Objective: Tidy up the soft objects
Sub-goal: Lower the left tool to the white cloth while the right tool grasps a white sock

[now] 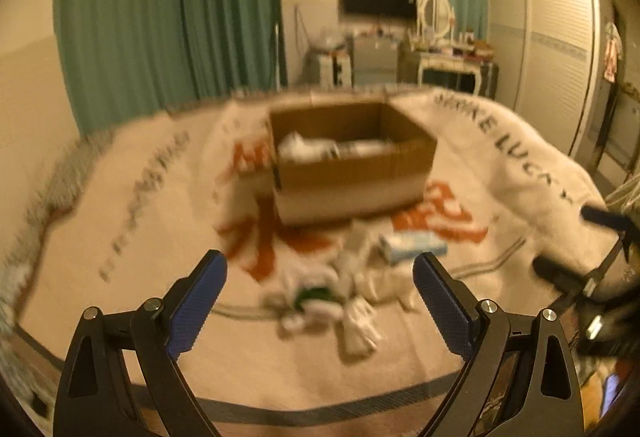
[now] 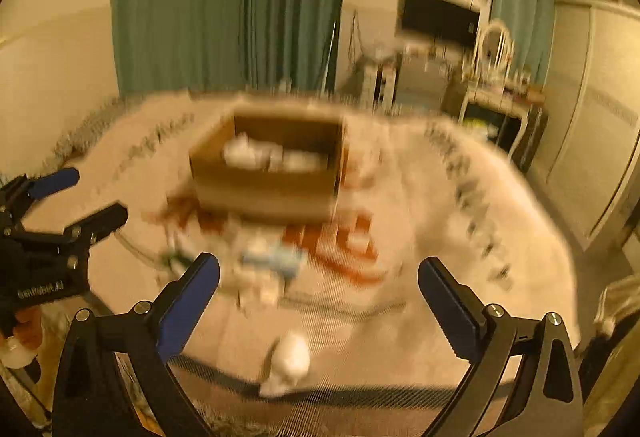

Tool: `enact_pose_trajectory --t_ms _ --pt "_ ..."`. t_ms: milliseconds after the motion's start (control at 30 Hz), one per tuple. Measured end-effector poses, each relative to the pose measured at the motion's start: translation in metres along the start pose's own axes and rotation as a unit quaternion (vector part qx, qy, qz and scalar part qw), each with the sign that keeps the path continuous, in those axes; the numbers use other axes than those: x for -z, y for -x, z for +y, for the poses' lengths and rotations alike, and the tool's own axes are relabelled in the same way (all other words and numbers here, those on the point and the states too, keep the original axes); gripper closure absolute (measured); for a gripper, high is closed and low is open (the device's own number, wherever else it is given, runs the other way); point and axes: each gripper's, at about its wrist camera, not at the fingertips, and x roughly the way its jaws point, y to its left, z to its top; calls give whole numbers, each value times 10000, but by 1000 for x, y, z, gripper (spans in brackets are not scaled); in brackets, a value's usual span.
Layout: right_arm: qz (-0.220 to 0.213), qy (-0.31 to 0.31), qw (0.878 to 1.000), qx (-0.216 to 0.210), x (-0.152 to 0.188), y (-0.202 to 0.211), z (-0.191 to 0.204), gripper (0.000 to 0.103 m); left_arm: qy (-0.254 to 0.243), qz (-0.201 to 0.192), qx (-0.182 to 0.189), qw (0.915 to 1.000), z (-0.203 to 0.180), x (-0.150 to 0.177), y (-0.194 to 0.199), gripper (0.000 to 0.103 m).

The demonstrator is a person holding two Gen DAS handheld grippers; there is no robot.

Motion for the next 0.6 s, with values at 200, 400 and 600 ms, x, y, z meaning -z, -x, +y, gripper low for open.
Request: enact_pose_trajectory --t_ms 200,400,600 --pt "781 150 9965 -251 57 -59 16 20 201 423 35 9989 -4 33 -34 7" --pt "1316 -31 9904 -429 78 -100 20 43 -30 471 57 9989 -3 46 -35 7" --pt "1403 95 9895 -339 80 -104 26 77 -25 659 138 9977 -3 57 -44 9"
